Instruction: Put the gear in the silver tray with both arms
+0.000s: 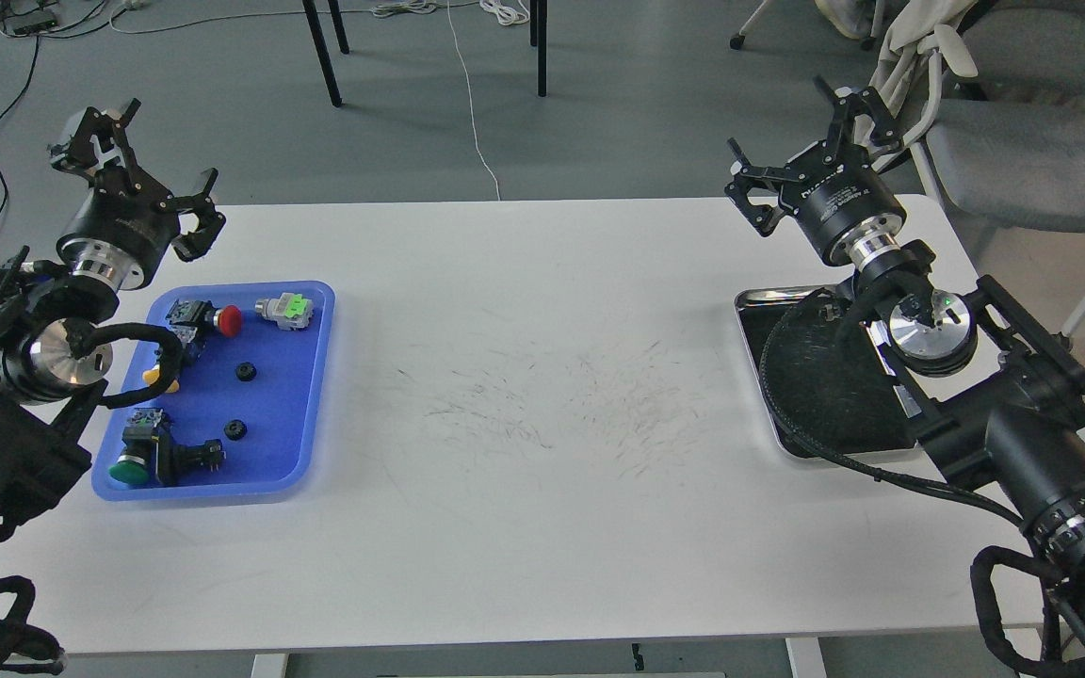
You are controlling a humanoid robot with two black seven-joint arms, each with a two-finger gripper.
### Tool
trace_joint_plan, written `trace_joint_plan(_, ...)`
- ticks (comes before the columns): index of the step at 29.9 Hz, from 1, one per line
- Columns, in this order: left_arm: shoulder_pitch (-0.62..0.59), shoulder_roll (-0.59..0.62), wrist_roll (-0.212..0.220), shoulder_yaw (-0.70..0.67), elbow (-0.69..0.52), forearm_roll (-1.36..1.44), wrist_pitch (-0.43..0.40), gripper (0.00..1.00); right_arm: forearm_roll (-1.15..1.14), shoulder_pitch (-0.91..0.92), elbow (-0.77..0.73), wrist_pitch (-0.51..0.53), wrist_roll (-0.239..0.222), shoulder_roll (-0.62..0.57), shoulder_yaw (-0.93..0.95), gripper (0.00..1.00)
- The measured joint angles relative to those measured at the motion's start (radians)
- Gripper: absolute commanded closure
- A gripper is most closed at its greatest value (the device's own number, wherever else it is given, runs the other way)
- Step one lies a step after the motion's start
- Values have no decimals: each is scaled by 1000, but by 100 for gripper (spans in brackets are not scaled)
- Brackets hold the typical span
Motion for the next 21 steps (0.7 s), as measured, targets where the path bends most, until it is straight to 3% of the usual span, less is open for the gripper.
trace_joint_plan(21, -4, 17, -12, -6, 13, -12, -14, 2, 0, 31, -24, 2, 0, 35, 9, 1)
